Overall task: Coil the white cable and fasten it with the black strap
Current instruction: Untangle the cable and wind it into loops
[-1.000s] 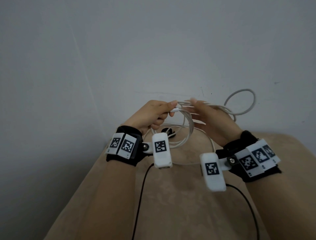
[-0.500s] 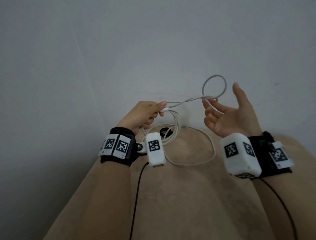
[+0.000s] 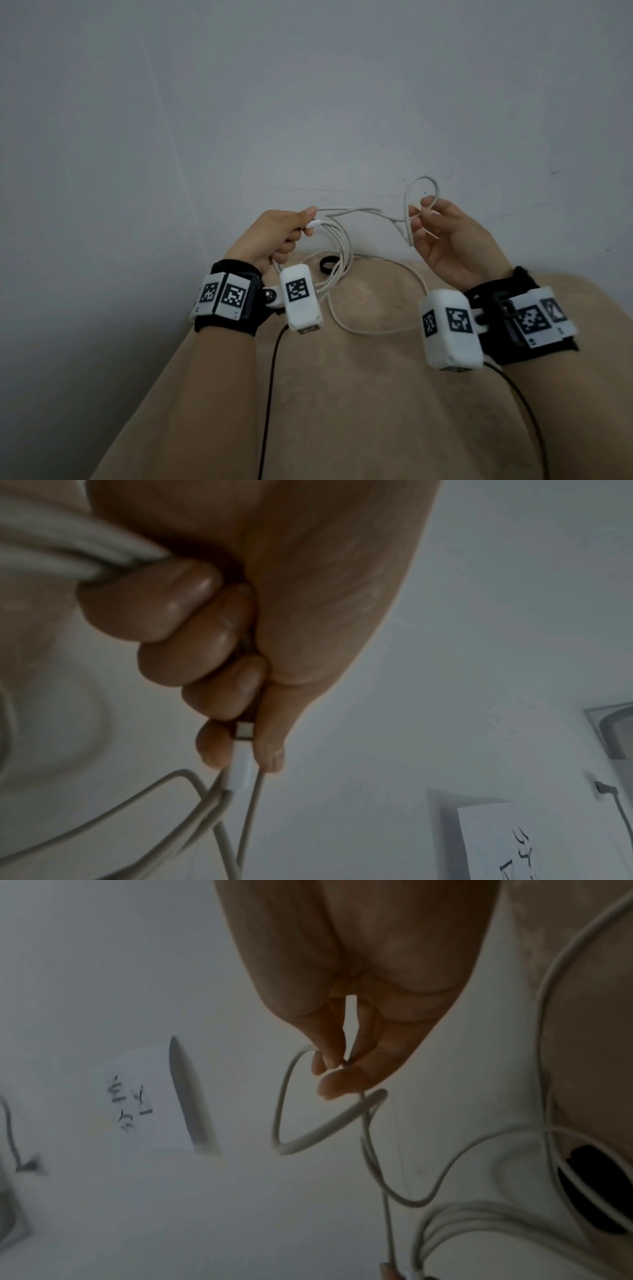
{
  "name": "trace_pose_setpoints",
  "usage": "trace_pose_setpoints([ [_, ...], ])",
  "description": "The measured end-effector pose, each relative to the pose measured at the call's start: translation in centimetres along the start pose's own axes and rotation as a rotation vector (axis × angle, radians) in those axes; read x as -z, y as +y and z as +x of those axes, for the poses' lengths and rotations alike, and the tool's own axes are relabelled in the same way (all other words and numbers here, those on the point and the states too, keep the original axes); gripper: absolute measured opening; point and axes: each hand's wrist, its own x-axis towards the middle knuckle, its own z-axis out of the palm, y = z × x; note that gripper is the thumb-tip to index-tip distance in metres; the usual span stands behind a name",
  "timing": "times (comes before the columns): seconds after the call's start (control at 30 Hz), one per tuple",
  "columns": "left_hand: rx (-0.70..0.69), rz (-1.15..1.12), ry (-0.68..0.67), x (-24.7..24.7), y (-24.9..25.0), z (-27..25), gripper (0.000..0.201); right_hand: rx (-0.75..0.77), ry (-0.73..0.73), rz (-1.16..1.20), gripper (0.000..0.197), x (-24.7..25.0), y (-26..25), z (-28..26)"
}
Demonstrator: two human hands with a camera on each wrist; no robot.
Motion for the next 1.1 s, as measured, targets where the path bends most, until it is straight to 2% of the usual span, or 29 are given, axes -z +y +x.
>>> trace_pose_setpoints([
  [0.1, -0.006, -0.002, 0.021, 0.0, 0.0, 0.1, 0.035, 0.059, -0.027, -0.048, 0.021, -0.3, -0.1, -0.4],
  [0.2, -0.02, 0.008, 0.036, -0.2, 0.1, 0.1, 0.036, 0.029, -0.06, 0.009, 0.009, -0.8, -0.5, -1.1],
  [0.3, -0.043, 0.033, 0.036, -0.5, 0.4, -0.1, 0.036, 0.018, -0.021, -0.131, 0.036, -1.1, -0.6, -1.2],
  [0.33, -0.053, 0.039, 0.032, -0.5, 0.5, -0.1, 0.036, 0.036, -0.001, -0.202, 0.037, -1.2, -0.4, -1.1],
  [0.43, -0.086, 0.016, 0.018, -0.5, 1.0, -0.3, 0.036, 0.136, -0.034, -0.404, 0.015, -1.5, 0.6, -0.9],
  [0.57, -0.114, -0.04, 0.024, -0.4, 1.4, -0.5, 0.035, 0.19, -0.044, -0.47, 0.013, -1.3, 1.1, -0.5],
  [0.73, -0.122, -0.087, 0.054, 0.1, 1.5, -0.6, 0.035, 0.149, 0.029, -0.539, 0.042, 0.1, 1.3, 0.5],
  [0.83, -0.116, -0.088, 0.085, 0.3, 1.3, -0.6, 0.034, 0.144, 0.066, -0.674, 0.047, 0.7, 1.1, 0.7],
  [1.0, -0.094, -0.171, 0.155, 1.1, 1.2, -0.6, 0.035, 0.258, 0.235, -0.861, 0.031, 2.8, 0.5, 1.6],
  [1.1, -0.06, -0.194, 0.188, 1.4, 0.9, -0.5, 0.034, 0.318, 0.267, -0.85, 0.02, 2.8, 0.2, 1.6],
])
